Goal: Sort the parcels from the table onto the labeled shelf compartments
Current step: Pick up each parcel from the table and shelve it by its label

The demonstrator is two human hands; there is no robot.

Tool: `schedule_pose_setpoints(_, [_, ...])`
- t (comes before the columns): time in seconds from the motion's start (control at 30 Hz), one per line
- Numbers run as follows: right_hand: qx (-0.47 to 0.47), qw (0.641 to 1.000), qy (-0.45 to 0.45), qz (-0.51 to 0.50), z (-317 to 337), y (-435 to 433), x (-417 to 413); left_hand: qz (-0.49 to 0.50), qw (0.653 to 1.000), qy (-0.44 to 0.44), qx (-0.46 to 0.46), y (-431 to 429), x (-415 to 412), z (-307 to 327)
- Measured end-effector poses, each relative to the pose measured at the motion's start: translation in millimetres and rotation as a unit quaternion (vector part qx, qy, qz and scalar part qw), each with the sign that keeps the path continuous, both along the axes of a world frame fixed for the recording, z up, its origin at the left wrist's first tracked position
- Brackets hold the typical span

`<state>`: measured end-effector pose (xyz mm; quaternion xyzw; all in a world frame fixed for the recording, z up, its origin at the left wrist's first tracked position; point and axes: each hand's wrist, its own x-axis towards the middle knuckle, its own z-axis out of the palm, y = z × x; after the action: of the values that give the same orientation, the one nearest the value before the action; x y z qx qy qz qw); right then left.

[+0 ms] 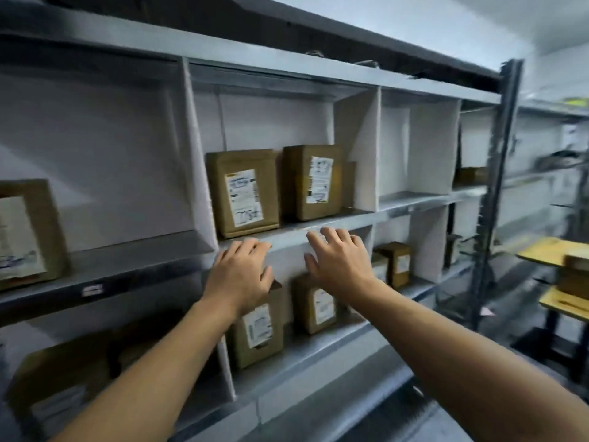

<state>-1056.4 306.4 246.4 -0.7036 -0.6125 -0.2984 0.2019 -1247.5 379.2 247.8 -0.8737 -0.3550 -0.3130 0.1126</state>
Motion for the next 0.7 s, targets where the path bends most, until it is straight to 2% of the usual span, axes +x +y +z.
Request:
schedule_pose_setpoints(0.17, [-0.001, 0.993, -0.009, -0.119, -15, -80, 136, -0.099, 0.995, 0.016, -0.012, -38, 154, -12])
schedule_pose_setpoints(0.37, [-0.061, 0.968, -0.003, -0.244, -36, -192, 272, -0.204, 0.978, 0.032, -0.011, -98, 313, -39])
schedule_pose_setpoints(0.7, [-0.112, 0.917, 0.082, -0.375, -97, -281, 399, -0.319, 0.943, 0.090, -0.022, -150, 491, -83])
